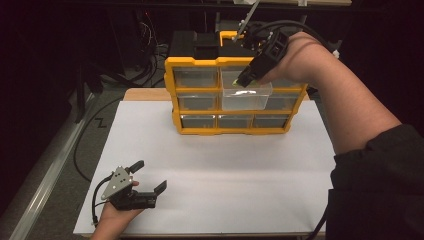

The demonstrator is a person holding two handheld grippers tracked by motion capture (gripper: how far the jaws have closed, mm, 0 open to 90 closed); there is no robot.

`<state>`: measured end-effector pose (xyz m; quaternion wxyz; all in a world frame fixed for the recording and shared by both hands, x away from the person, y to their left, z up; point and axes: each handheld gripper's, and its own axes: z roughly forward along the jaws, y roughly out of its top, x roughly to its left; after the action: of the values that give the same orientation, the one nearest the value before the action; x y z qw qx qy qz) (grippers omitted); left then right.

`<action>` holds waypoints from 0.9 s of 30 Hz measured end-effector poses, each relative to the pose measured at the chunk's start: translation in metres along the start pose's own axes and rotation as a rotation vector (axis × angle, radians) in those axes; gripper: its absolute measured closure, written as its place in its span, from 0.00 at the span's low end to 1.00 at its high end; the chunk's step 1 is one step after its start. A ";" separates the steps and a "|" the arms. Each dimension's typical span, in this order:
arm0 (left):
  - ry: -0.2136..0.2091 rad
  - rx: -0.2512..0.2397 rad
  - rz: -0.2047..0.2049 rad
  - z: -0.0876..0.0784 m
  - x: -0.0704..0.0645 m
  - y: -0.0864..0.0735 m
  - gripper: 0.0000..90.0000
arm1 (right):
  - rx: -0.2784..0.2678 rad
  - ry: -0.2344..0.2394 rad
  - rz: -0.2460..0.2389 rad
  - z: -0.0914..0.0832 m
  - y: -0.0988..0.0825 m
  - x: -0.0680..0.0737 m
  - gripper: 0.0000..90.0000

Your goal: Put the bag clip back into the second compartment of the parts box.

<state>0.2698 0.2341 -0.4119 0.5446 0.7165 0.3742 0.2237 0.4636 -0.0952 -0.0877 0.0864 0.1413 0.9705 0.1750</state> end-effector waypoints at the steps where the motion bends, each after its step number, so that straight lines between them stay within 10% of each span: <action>1: 0.000 -0.001 -0.001 0.000 0.000 0.000 0.01 | -0.003 -0.001 -0.002 0.001 0.001 -0.001 0.88; 27: -0.004 -0.001 -0.001 -0.001 0.001 0.000 0.01 | 0.038 -0.031 -0.015 0.033 0.008 -0.023 0.87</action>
<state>0.2697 0.2352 -0.4121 0.5460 0.7163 0.3733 0.2221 0.4946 -0.0852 -0.1125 0.1003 0.1382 0.9732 0.1537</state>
